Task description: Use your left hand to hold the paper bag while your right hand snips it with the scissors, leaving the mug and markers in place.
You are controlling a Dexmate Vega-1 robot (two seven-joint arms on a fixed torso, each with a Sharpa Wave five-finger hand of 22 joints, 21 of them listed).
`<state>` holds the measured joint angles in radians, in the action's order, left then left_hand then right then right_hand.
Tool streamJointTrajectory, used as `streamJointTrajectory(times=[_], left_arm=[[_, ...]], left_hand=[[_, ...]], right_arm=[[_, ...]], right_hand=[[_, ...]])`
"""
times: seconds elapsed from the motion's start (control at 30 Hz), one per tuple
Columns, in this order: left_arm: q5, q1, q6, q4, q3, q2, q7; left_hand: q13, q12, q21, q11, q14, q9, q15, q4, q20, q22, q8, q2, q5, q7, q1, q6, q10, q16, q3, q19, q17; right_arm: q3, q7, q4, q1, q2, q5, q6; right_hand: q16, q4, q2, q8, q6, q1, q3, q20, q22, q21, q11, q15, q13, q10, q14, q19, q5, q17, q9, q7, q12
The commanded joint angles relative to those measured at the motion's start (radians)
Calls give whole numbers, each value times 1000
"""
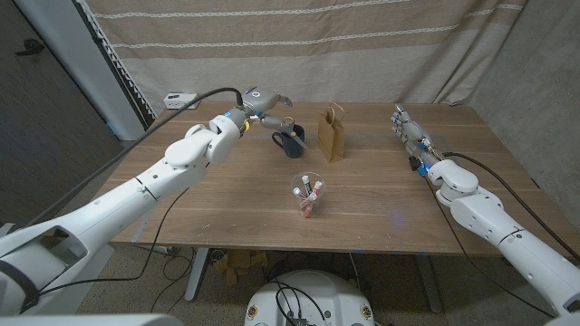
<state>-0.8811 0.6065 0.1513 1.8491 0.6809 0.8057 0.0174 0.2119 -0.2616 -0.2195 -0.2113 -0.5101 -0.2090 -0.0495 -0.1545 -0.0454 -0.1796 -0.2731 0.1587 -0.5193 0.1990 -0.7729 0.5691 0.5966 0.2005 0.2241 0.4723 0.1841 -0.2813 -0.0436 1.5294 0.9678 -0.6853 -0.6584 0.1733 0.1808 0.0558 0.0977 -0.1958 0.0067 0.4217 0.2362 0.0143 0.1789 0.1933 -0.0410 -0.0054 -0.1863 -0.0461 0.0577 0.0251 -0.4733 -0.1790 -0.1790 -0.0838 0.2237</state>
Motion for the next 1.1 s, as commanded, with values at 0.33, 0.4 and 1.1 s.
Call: streamJointTrajectory(times=[0.33, 0.4, 1.1], left_arm=[[-58, -58, -39, -36, 44, -23, -103], [-65, -61, -43, -39, 48, -24, -103], [-104, -67, -63, -55, 67, -35, -115]], left_hand=[[11, 24, 12, 0, 38, -6, -172, 5, -154, -6, 25, -3, 11, 12, -19, -24, -29, -17, -15, -22, 0], [13, 27, 15, 0, 48, -7, -172, 8, -154, -6, 27, -4, 12, 16, -16, -28, -35, -18, -19, -28, 1], [36, 23, 15, -1, 66, -16, -172, 20, -156, -8, 31, -19, 9, 19, -2, -20, -23, -7, -51, -68, 9]], right_arm=[[4, 11, -3, -2, -4, -5, 1], [5, 10, -4, -1, -3, -4, 5], [28, -29, 49, 45, -26, -10, -15]], right_hand=[[2, 4, 2, 3, -10, 11, 7, -5, 3, 5, -4, 2, -1, 4, 5, 2, -3, -2, -6, -2, -6], [2, 4, 2, 3, -10, 11, 7, -5, 3, 5, -3, 2, -1, 5, 5, 2, -3, -2, -6, -1, -6], [3, 4, 3, 3, -10, 12, 8, -2, 3, 4, -5, 3, -1, 3, 5, 5, -2, -2, -6, -2, -5]])
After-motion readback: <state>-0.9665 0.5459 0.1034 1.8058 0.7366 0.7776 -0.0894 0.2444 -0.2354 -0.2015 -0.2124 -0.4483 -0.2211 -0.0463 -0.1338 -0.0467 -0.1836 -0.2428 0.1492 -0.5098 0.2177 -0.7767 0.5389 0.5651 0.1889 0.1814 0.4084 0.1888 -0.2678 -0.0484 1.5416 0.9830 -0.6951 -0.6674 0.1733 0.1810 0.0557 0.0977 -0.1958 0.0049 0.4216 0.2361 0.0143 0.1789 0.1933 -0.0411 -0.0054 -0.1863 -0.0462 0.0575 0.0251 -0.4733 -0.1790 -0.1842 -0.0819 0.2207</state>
